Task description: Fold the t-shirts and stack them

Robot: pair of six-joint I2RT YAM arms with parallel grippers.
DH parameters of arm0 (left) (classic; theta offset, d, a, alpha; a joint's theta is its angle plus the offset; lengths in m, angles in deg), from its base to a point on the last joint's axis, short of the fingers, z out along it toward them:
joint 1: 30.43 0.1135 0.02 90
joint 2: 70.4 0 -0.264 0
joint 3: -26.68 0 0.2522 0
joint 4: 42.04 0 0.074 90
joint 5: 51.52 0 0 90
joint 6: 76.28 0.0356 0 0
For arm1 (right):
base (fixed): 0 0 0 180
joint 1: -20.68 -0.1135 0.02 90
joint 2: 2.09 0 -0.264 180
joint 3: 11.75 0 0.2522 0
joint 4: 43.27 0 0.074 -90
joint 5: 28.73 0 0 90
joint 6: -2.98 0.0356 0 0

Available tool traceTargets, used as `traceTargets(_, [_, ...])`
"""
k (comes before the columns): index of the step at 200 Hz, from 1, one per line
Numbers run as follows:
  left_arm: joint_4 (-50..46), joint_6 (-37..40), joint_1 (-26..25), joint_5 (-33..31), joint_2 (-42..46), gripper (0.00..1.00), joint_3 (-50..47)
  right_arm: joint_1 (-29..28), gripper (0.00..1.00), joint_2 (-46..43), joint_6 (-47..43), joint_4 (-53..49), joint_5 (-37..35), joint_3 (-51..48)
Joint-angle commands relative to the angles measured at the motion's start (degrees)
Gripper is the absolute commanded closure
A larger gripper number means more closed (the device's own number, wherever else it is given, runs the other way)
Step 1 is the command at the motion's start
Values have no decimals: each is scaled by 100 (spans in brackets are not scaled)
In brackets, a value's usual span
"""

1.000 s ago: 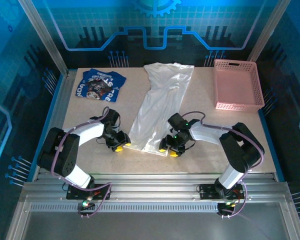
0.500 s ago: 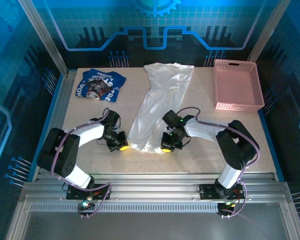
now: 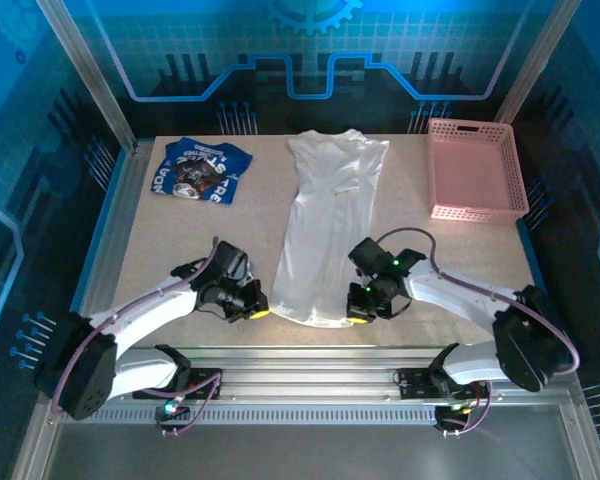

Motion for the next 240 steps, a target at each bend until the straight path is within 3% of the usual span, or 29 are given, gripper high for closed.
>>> traceTargets(1, [-269,-779,-512,-92,421,100,-198,-96,100,-576,150,-541,-13,-343])
traceTargets(41, [-446,-1922,-1638,-792,1270,100,-340,-93,100,-1361,190,-767,322,-938])
traceTargets(66, [-439,-2416,-2304,-1196,1323,100,-139,-98,100,-1838,208,-1058,395,-879])
traceTargets(101, [-592,-2567,-2529,-1490,1286,100,347,70,100,-2119,48,-1410,386,-554])
traceTargets(133, [-812,-1995,-1873,-1237,902,100,1077,800,99,-1844,-474,-1365,684,-68])
traceTargets(198, [-918,-330,-233,-571,-1000,100,3072,2208,100,-117,-1914,-1382,924,1548])
traceTargets(240, [-1110,610,298,-241,-2454,100,4370,2688,99,1181,-2454,-1411,844,2655])
